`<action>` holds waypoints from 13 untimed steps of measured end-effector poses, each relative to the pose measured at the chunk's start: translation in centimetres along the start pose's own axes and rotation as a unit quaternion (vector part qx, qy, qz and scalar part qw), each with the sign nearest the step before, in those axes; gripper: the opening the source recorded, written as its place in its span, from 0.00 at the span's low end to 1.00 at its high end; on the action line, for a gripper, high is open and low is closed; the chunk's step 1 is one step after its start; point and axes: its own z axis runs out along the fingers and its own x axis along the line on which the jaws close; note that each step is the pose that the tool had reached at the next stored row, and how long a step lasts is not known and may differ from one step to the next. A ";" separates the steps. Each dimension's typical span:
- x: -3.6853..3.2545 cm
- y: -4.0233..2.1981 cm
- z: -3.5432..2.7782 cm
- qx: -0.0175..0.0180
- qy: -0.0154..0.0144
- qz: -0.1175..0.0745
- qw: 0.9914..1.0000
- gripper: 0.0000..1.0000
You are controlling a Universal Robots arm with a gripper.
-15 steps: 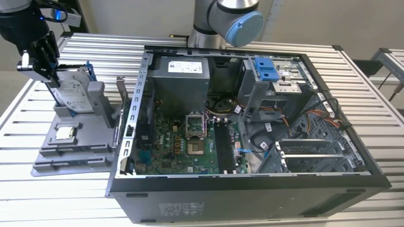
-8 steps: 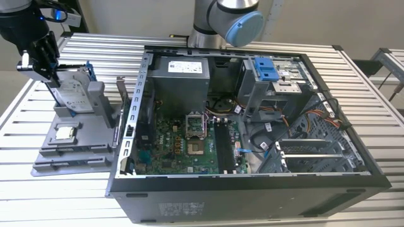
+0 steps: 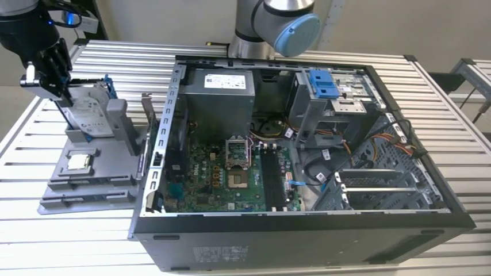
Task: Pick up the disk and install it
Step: 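Pick up the disk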
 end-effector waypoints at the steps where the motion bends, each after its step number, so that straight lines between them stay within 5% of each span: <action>1: 0.00 0.00 0.00 0.000 0.000 0.000 1.000 0.00; 13: -0.10 -0.01 0.00 0.000 0.000 0.001 1.000 0.00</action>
